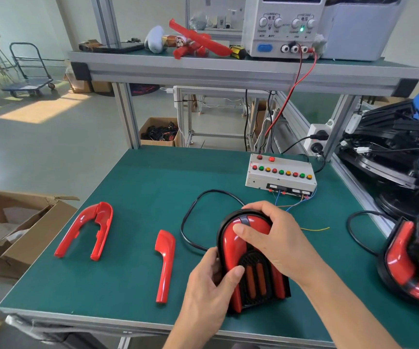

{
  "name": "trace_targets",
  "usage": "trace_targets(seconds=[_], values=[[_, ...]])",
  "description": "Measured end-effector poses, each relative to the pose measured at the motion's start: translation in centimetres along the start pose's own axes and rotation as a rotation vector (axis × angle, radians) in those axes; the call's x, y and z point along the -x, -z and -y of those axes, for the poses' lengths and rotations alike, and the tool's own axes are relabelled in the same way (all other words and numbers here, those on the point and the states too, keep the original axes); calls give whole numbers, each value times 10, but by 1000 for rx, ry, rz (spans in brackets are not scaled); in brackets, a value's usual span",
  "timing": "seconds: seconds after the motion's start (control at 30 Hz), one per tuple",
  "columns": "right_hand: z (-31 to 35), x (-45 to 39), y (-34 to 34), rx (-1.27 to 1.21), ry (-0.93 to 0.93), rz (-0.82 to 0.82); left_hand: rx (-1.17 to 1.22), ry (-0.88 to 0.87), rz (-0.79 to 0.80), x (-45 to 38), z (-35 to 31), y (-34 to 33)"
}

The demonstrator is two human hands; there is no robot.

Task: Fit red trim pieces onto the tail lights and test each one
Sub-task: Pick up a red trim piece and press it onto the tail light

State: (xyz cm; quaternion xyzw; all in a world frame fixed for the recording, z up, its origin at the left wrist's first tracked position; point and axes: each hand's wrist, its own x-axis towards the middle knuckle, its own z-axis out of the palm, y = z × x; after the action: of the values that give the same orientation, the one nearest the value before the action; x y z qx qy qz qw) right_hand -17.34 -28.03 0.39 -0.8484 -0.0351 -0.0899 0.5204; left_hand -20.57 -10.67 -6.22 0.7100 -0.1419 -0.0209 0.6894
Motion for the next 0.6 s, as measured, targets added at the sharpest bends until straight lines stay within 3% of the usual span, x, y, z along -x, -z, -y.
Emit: trace_targets(seconds=[0.13, 0.33, 0.47, 0.6], values=[[-1, -1, -2, 46, -22, -49, -41, 13, 39, -2, 2, 3], [-9, -4, 12, -106, -70, -35, -174, 33, 80, 6, 10, 3], [-22, 4, 25, -253, -149, 44, -128, 54, 86, 5, 7, 2], [-38, 18, 21, -236, -199, 79, -102, 62, 70, 4, 4, 2]])
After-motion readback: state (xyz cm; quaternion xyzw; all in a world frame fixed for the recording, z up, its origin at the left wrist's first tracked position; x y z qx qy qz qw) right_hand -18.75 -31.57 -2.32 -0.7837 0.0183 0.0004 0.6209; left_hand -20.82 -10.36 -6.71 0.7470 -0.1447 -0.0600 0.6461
